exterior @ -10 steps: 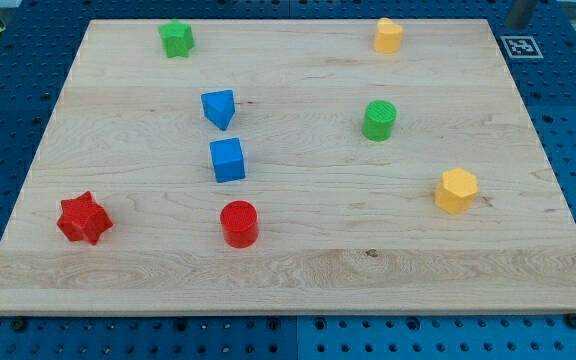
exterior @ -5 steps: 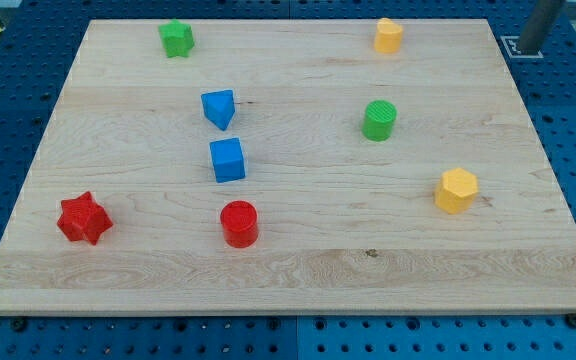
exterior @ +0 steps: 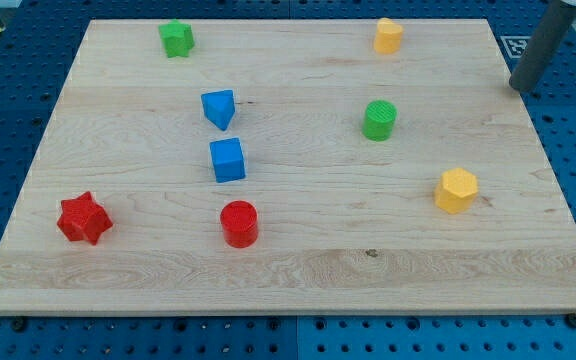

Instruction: Nudge the yellow hexagon a bit down

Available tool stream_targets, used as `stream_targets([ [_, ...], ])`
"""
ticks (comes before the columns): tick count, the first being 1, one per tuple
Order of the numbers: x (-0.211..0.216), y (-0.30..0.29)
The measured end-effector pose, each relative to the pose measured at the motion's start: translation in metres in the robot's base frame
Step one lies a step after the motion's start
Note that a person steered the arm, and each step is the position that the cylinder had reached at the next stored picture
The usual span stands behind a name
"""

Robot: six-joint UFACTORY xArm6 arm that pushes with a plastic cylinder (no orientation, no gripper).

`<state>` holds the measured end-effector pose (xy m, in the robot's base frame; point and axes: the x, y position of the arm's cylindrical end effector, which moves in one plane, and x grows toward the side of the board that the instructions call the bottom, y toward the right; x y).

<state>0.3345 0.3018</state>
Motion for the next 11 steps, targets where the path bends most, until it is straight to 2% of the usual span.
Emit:
stream_targets([
  [1, 0.008, -0.008],
  [2, 0.043, -0.022],
  [3, 0.057, -0.033],
  [4, 0.067, -0.073],
  [7, 0.090, -0.141],
  [8, 0.096, -0.145],
  [9, 0.130, -0.126],
  [10, 0.157, -0.150],
  [11, 0.154, -0.182],
])
